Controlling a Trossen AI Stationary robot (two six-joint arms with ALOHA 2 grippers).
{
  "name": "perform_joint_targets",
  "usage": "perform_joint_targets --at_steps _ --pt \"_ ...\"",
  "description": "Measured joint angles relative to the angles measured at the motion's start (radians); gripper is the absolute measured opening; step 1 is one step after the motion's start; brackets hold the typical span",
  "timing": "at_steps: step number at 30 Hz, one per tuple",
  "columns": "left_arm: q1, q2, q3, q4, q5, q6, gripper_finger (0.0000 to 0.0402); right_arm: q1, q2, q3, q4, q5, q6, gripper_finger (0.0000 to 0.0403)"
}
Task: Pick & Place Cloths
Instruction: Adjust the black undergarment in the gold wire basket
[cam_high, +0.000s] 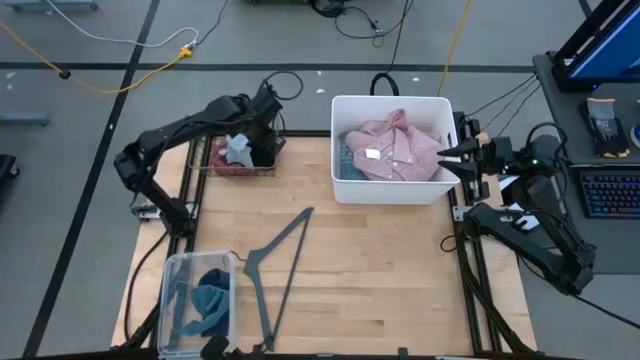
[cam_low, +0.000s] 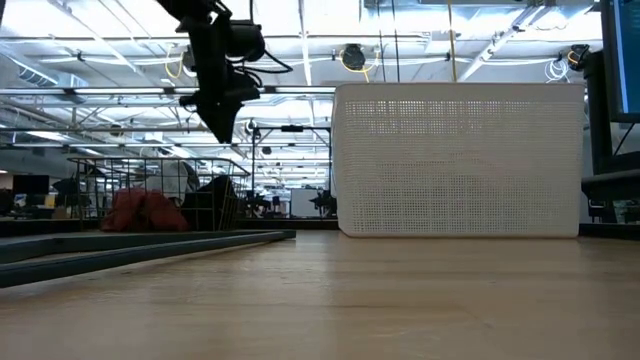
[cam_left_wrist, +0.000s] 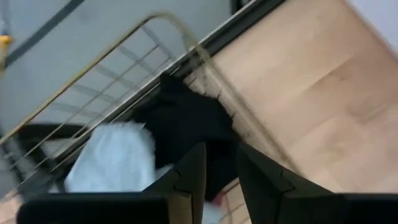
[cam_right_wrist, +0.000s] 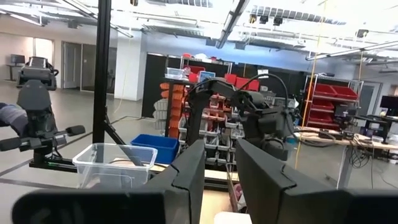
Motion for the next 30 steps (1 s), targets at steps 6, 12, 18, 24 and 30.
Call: perform_joint_targets --at_steps 6,12,18,24,30 --pt "0.043 0.008 0.001 0.024 0.127 0.078 0.0093 0.0 0.0 0.0 0.0 0.001 0.002 0.0083" --pt "0.063 0.009 0.001 -0.012 0.185 0.124 0.0128 0.0 0.0 0.0 0.0 0.004 -0.017 0.0083" --pt "0.078 0.01 0.001 -0.014 0.148 0.125 0.0211 0.0 0.0 0.0 -0.001 0.004 -0.044 0.0084" --pt "0.095 0.044 0.001 -0.034 0.152 0.091 0.0237 0.0 0.0 0.0 -0.001 0.004 -0.053 0.0084" --pt "0.087 0.108 0.001 -0.039 0.159 0.143 0.0223 0.0 0.0 0.0 -0.001 0.005 -0.049 0.0084"
